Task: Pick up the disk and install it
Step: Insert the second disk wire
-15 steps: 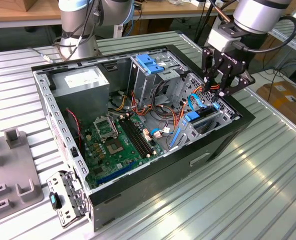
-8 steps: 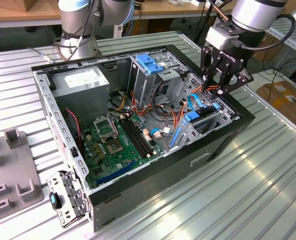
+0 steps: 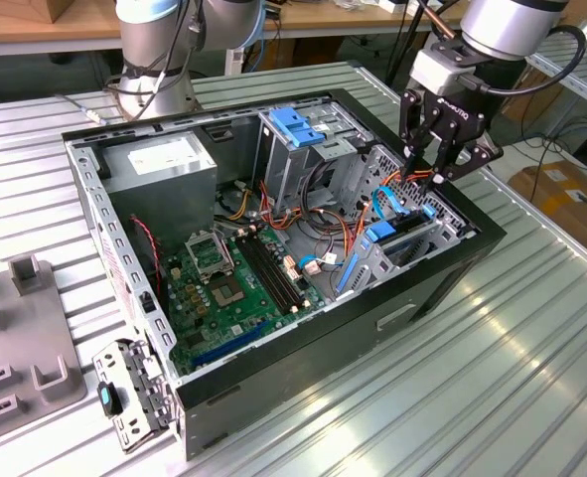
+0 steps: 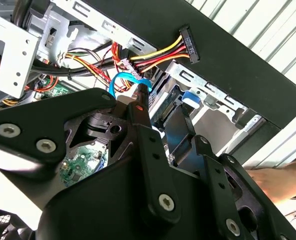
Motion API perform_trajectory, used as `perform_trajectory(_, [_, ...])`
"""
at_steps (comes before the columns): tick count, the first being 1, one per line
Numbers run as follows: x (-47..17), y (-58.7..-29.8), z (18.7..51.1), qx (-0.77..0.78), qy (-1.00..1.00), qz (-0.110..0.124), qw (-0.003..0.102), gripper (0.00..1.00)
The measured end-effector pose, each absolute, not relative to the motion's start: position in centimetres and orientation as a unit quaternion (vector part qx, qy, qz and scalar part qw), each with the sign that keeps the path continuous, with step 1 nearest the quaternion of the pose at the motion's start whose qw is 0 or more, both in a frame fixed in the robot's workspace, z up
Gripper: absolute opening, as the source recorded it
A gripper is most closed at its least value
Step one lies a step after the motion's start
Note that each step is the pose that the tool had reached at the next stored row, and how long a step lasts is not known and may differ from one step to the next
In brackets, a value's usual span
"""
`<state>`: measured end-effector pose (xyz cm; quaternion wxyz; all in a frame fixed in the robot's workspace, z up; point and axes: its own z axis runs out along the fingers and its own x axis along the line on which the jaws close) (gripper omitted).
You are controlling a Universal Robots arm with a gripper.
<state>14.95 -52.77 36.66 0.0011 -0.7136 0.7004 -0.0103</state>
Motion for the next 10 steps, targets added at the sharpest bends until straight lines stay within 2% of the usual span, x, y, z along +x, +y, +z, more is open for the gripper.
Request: perform_trajectory(10, [14.96,-52.74,36.66,-0.714,0.700,-0.010,0.001,0.42])
